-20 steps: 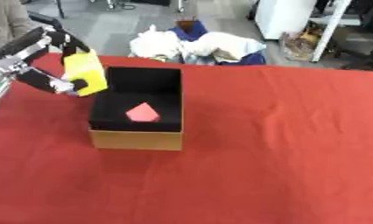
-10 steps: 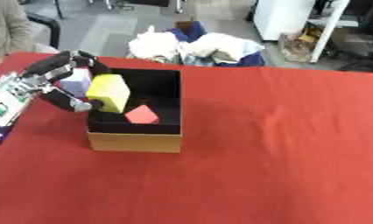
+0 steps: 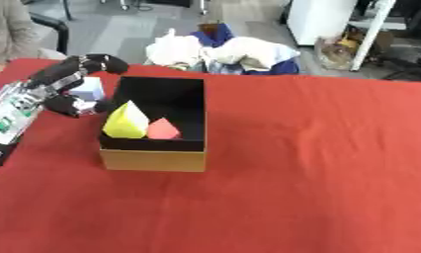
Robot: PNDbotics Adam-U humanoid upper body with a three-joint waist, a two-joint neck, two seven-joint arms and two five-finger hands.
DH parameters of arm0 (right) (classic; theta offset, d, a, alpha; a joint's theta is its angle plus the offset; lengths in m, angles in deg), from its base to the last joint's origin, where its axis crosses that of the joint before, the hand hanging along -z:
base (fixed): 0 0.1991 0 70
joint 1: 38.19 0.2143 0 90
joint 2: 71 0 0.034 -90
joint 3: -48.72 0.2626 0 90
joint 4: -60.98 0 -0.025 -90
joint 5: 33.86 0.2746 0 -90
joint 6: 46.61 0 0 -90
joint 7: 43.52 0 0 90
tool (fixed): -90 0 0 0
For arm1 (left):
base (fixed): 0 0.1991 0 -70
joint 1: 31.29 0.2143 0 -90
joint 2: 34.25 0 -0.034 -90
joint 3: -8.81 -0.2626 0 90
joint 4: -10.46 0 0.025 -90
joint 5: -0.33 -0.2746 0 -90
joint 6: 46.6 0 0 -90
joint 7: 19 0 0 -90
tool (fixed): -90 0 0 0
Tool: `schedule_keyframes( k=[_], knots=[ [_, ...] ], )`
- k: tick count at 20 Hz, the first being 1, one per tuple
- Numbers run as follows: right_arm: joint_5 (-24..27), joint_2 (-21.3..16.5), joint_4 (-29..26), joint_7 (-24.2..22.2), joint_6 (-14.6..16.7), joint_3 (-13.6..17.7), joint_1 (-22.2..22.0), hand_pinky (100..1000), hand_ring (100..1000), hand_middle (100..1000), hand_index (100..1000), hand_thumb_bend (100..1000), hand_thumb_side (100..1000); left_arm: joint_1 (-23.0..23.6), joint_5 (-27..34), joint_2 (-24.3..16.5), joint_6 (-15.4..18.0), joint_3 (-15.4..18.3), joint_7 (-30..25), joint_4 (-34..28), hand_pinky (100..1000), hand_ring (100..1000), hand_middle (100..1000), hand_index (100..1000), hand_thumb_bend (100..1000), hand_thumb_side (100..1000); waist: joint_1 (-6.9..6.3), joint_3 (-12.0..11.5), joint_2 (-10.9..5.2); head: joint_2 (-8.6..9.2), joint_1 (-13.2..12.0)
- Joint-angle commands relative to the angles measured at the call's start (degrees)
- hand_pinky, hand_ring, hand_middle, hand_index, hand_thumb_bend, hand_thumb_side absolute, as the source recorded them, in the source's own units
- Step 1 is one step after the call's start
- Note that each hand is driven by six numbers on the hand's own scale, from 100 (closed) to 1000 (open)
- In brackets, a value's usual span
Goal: Pick up objects on the table and place them in the box.
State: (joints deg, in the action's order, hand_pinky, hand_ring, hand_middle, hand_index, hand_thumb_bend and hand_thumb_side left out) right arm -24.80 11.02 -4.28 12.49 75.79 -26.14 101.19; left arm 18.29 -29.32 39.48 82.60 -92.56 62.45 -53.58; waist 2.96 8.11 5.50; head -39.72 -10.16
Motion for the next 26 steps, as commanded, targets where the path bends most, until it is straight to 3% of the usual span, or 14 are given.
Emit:
schedule_keyframes(
  k=[1,9,17,21,26],
  knots=[
    [0.0,-1.3,-0.4,-4.6,4.3,0.4,0.8,823,719,751,948,100,515,-0.5,0.3,-4.0,-0.2,1.2,1.2,-2.0,767,766,806,892,486,877,-0.22,-0.2,-0.81,0.49,0.2],
    [-0.1,-1.7,-0.2,-5.2,4.5,0.3,1.0,824,719,750,949,100,528,1.8,0.0,-14.2,-5.2,6.9,3.6,0.3,776,776,818,885,507,835,-0.72,0.0,-0.37,1.14,0.7],
    [1.1,-0.6,-0.4,-6.7,5.6,-0.8,4.7,823,721,751,950,100,519,6.2,-6.2,-22.5,-6.0,12.2,12.7,7.6,774,779,818,882,551,853,-1.16,6.3,3.15,4.78,-2.7],
    [1.9,-1.1,-0.3,-7.0,6.5,-1.0,5.7,822,721,749,951,100,522,8.7,-8.8,-25.4,-5.4,13.7,14.6,9.5,762,765,812,883,576,849,-1.17,9.7,4.8,6.64,-6.0],
    [2.5,-1.3,0.4,-7.4,7.6,-1.3,6.5,822,721,748,951,100,541,10.7,-11.1,-27.4,-5.5,15.3,16.8,12.1,755,754,800,877,551,809,-1.31,13.0,6.43,9.15,-13.9]
  ],
)
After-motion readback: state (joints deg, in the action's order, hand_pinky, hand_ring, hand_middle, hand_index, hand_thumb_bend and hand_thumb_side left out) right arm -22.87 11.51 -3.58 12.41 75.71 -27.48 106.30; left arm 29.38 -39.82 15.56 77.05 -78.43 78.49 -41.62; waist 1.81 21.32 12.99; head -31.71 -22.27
